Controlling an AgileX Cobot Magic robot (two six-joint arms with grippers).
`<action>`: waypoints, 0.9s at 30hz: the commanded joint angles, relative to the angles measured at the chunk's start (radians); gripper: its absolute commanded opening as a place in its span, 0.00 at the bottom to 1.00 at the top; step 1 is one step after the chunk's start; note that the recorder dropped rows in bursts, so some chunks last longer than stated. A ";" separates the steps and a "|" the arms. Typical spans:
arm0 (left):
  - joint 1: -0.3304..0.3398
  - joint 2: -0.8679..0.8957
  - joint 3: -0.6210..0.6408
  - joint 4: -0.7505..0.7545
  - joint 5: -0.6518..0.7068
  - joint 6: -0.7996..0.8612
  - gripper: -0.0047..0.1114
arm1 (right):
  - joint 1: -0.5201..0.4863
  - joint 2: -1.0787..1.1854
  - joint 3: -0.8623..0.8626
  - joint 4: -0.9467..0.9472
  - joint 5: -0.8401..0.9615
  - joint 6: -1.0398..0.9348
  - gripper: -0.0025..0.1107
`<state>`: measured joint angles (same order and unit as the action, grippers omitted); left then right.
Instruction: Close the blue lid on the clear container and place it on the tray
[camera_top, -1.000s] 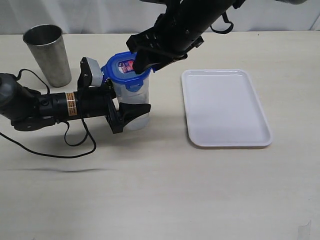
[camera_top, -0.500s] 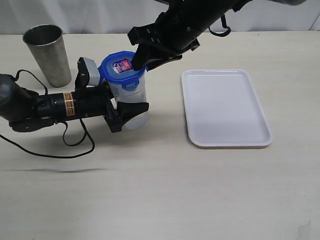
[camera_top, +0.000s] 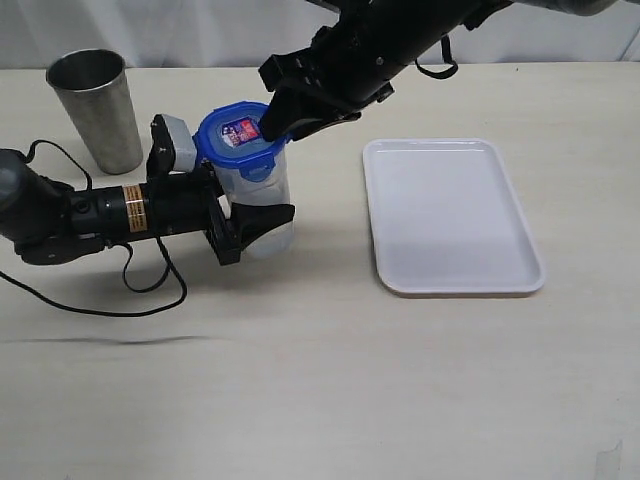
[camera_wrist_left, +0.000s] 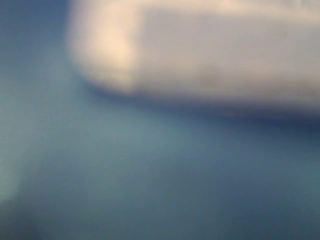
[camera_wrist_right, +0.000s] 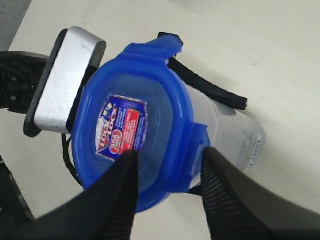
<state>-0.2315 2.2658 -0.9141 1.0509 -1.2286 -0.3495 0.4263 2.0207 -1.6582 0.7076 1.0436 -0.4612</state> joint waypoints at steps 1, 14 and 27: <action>-0.023 0.000 -0.007 0.011 0.008 -0.010 0.04 | 0.048 -0.007 0.032 -0.070 0.062 -0.059 0.41; -0.023 0.000 -0.007 0.032 0.008 0.095 0.04 | 0.048 -0.135 0.032 -0.152 0.026 -0.102 0.56; -0.023 0.000 -0.007 0.058 0.008 0.374 0.04 | 0.068 -0.187 0.032 -0.174 0.028 -0.246 0.56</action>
<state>-0.2467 2.2658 -0.9174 1.0989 -1.2388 -0.0727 0.4819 1.8533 -1.6272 0.5371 1.0676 -0.6488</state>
